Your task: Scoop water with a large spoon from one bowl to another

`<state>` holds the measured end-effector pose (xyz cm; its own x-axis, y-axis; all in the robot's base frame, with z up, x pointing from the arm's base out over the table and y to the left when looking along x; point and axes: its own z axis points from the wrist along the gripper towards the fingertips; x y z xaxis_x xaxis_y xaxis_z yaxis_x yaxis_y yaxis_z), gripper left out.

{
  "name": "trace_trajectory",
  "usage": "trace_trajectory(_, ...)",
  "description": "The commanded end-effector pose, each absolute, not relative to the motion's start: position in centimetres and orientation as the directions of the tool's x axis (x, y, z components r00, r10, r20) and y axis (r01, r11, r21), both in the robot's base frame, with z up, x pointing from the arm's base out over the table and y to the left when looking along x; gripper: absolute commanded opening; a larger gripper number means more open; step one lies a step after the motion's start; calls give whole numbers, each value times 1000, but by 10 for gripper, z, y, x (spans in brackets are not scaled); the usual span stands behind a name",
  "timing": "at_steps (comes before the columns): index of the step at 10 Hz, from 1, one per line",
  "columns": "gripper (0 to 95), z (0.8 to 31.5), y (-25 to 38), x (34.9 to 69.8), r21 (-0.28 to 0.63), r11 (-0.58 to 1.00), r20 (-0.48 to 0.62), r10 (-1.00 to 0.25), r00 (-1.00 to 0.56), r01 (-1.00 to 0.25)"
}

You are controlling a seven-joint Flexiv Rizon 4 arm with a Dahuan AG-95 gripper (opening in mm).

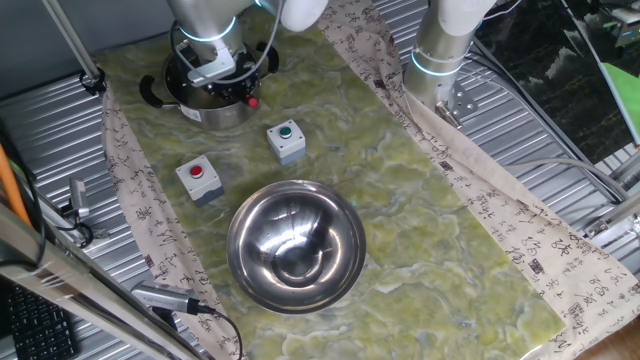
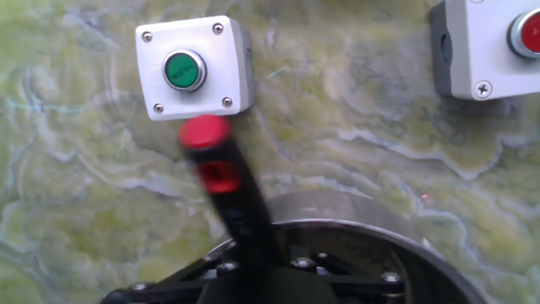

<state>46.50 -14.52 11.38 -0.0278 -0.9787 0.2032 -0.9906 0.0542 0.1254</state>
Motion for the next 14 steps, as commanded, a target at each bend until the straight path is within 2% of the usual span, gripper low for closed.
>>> trace_trajectory(1, 0, 116, -145, 466, 136, 60, 202, -979, -32, -989)
trace_trajectory(14, 0, 132, -132, 470, 184, 106, 219, -974, -65, -977)
